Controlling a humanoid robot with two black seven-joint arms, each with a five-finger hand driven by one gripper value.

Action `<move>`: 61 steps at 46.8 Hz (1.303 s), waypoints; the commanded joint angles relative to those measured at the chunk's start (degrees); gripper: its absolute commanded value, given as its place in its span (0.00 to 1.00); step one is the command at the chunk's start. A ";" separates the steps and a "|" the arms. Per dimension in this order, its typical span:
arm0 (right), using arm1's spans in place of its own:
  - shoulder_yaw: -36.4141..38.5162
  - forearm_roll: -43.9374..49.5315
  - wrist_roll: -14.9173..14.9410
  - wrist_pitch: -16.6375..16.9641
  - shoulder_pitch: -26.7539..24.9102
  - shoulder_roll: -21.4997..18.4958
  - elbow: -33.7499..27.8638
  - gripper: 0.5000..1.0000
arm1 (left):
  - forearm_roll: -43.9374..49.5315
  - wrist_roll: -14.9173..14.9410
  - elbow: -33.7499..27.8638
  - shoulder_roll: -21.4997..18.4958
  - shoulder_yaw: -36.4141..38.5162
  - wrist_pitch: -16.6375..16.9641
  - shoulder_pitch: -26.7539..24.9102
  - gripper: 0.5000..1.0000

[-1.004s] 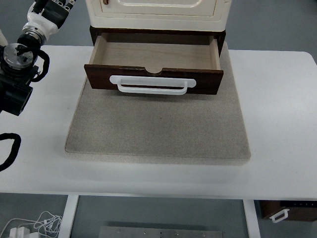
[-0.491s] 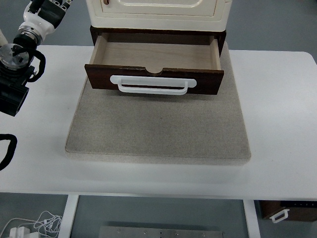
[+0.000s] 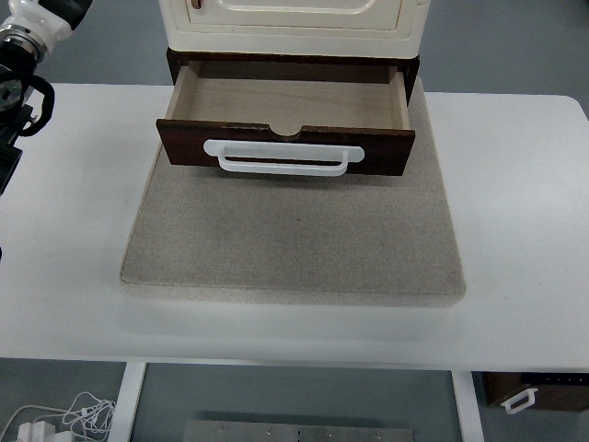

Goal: Close the drawer under the combination cabinet

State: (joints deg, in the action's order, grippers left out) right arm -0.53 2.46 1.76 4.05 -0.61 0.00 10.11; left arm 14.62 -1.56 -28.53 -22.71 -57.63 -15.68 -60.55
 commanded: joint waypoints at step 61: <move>0.00 0.00 0.00 0.00 0.00 0.00 0.00 0.90 | -15.85 -0.03 -46.17 -24.31 2.87 -1.20 -7.83 0.99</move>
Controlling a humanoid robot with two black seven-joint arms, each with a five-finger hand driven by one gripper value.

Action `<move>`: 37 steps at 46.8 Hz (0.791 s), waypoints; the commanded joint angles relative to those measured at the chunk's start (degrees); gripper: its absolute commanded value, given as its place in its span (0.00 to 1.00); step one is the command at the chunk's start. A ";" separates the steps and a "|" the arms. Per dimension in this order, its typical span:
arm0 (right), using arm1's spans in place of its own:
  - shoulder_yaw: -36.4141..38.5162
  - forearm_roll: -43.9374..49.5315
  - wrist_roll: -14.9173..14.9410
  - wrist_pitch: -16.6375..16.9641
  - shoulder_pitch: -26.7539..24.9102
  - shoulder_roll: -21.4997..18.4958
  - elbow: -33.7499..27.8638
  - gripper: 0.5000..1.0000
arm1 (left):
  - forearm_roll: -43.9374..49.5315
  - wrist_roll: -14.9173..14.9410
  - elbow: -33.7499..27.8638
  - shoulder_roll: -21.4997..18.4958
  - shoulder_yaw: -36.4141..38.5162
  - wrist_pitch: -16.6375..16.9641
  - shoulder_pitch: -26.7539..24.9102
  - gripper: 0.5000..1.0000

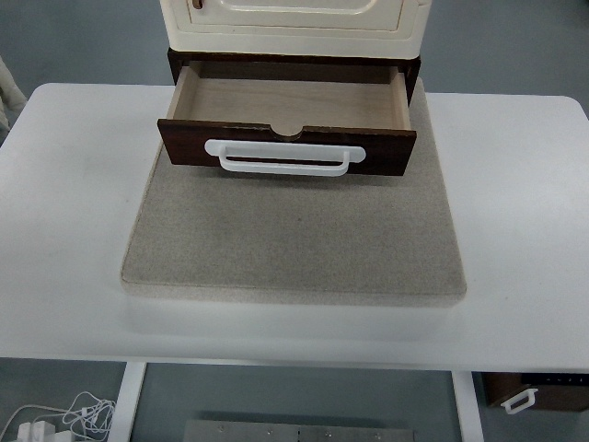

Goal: Close the drawer under the combination cabinet

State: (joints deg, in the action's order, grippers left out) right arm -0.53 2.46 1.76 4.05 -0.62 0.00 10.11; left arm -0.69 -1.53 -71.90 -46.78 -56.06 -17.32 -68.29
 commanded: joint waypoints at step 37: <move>0.00 0.00 0.00 -0.01 0.00 0.00 0.00 0.90 | -4.41 0.04 -19.33 1.08 27.84 0.71 -14.67 0.99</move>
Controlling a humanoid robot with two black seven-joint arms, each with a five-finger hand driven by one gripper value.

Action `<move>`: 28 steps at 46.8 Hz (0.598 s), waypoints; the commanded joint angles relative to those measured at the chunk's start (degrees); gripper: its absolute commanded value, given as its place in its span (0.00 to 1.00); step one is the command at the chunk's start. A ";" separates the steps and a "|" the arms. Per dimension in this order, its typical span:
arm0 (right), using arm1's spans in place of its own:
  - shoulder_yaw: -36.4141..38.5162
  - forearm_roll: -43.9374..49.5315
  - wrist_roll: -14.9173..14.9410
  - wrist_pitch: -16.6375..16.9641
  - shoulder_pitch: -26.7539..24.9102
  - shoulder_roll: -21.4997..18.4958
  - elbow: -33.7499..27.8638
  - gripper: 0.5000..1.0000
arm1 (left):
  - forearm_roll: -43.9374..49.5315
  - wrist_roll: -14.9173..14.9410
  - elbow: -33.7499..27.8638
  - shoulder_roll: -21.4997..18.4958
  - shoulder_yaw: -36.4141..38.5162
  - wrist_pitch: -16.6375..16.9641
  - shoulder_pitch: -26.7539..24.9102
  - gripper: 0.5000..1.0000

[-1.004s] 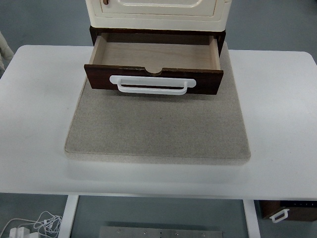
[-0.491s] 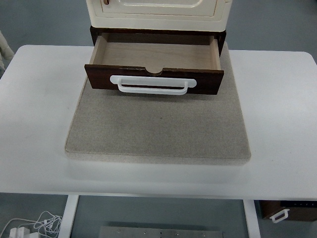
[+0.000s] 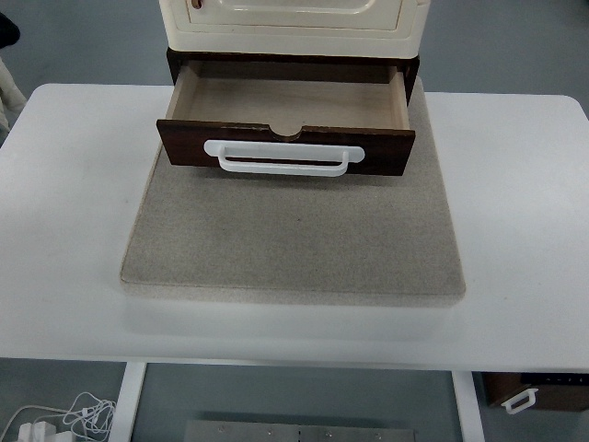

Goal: Close the drawer under the combination cabinet

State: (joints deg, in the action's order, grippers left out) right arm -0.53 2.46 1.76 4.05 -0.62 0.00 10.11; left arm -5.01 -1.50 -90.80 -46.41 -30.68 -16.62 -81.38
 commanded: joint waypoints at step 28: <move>0.00 0.00 -0.01 -0.01 0.00 0.00 0.00 0.90 | -10.45 2.81 -7.11 5.89 17.67 -1.13 -4.49 0.99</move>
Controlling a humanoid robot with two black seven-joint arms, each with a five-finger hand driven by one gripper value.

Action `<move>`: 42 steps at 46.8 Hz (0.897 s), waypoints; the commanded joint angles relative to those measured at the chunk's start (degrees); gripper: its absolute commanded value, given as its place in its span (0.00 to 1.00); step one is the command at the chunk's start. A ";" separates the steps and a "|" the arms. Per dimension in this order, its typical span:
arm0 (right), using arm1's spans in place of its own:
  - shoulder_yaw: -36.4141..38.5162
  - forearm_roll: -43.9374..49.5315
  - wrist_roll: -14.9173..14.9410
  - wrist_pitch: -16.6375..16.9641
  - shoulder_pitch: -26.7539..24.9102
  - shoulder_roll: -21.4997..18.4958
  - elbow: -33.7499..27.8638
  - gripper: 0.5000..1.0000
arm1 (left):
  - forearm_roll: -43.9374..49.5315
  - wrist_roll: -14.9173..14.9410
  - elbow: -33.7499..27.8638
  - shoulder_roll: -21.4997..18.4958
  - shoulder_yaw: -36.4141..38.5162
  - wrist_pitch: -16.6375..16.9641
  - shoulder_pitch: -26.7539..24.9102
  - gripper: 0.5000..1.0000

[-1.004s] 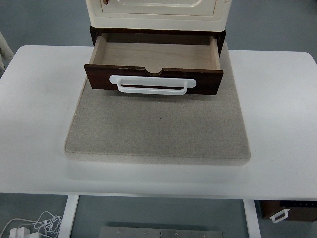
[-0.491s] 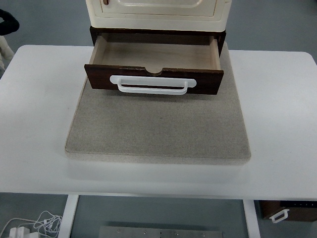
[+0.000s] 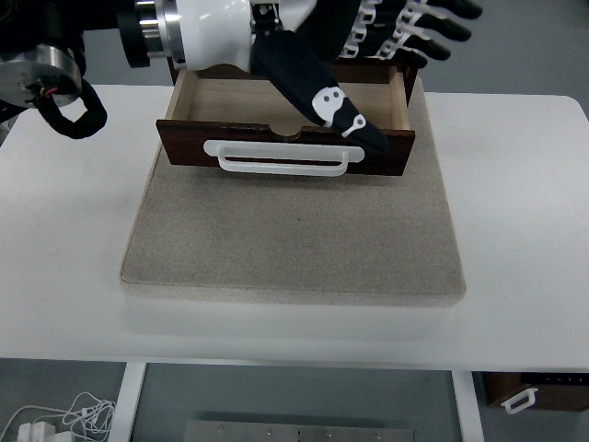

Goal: Close the drawer under the combination cabinet

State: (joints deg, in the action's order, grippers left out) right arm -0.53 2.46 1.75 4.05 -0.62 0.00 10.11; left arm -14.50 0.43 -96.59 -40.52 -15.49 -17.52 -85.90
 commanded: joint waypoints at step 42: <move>0.00 0.00 0.00 -0.01 0.00 0.00 0.00 0.90 | -8.53 21.98 -1.93 2.55 14.52 -8.32 0.91 1.00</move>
State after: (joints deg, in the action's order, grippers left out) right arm -0.53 2.46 1.76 4.06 -0.62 0.00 10.11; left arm -23.12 20.55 -98.59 -37.97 -1.22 -25.73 -85.02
